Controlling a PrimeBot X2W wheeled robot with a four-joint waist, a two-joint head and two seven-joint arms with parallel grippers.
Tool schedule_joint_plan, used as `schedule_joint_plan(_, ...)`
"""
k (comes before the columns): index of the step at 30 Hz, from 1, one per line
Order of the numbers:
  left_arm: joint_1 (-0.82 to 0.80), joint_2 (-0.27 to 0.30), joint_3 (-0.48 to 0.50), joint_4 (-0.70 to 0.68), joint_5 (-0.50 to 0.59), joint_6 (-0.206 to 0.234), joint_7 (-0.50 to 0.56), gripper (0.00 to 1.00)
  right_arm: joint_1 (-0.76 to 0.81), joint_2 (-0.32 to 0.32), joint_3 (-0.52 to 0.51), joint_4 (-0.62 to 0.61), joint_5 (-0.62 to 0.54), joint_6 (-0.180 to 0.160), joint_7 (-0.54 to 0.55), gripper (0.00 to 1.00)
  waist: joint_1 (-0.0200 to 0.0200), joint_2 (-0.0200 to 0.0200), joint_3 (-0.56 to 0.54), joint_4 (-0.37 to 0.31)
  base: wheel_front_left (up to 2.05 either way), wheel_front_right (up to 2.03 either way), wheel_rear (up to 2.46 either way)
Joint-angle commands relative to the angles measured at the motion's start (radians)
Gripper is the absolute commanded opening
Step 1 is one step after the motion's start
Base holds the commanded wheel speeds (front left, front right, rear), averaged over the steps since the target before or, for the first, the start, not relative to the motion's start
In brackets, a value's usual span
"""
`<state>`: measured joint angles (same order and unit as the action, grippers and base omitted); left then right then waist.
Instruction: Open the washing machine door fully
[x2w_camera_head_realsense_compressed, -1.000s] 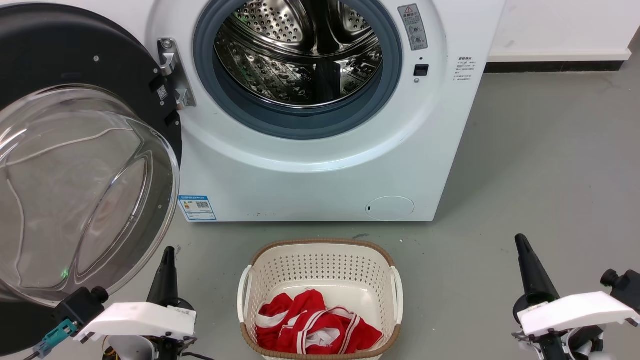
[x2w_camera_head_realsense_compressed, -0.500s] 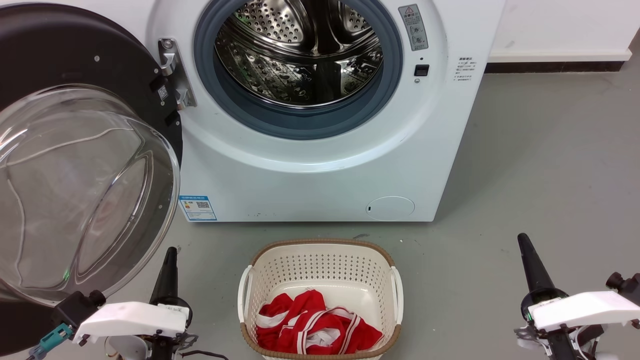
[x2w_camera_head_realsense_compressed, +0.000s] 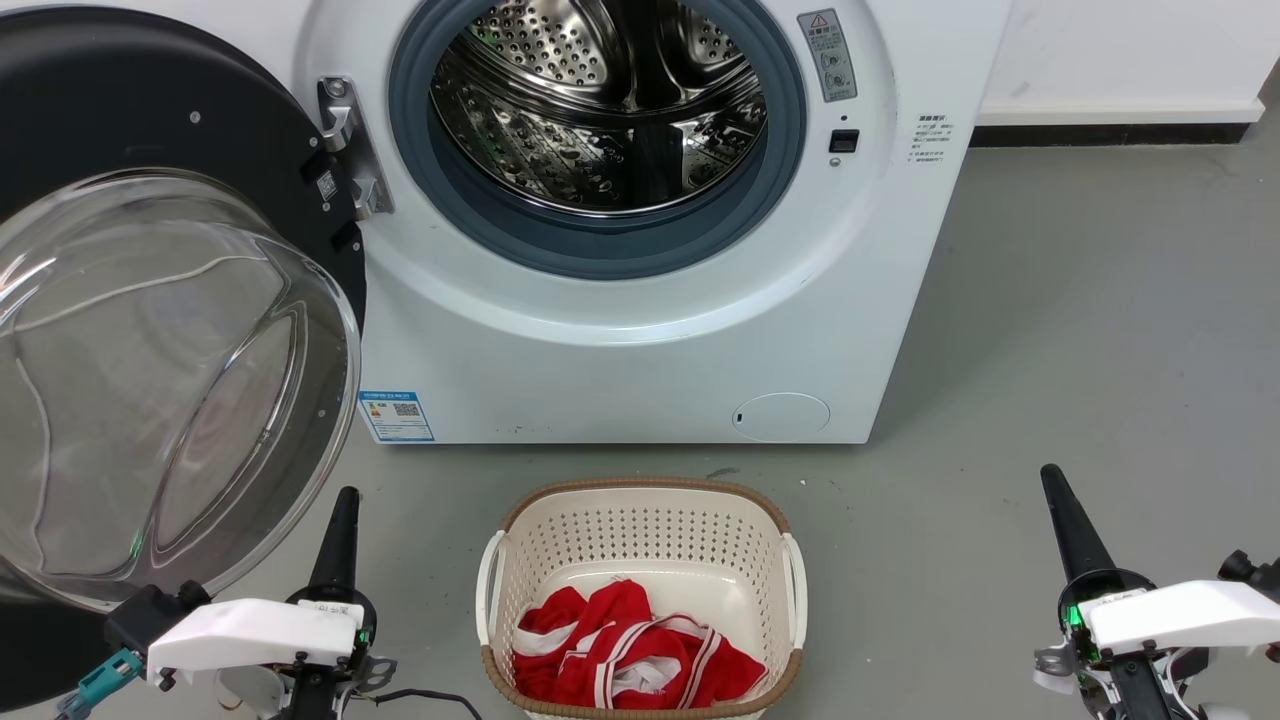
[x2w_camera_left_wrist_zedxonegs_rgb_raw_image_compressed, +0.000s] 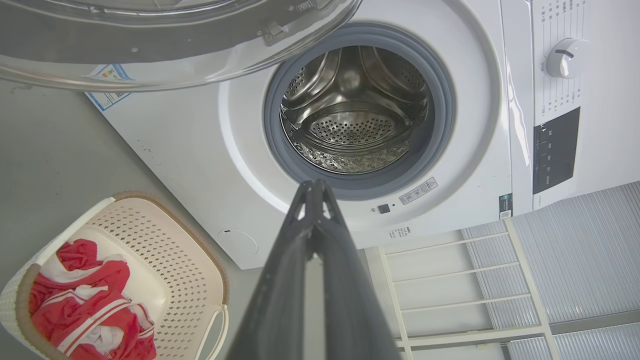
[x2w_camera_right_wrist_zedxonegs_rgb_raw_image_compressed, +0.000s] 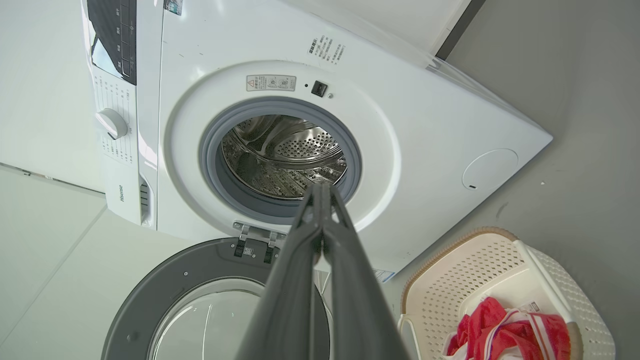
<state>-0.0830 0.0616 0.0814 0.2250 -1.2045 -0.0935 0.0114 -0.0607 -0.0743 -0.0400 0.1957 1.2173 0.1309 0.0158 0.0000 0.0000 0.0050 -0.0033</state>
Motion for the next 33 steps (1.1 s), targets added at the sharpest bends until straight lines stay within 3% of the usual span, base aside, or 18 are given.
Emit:
schedule_joint_plan(1,-0.017,0.002,0.006,-0.003,-0.027,-0.005,0.006,0.00,-0.024,-0.005,-0.004,-0.002,0.030,0.000,0.004,0.00,0.0000,0.0000,0.000,0.000,0.00,0.00,0.00)
schedule_joint_plan(33,-0.029,-0.008,0.028,0.015,-0.311,-0.032,0.081,0.00,-0.045,0.000,-0.034,0.036,0.320,0.000,0.056,0.00,0.0000,0.0000,-0.001,0.002,0.00,0.00,0.00)
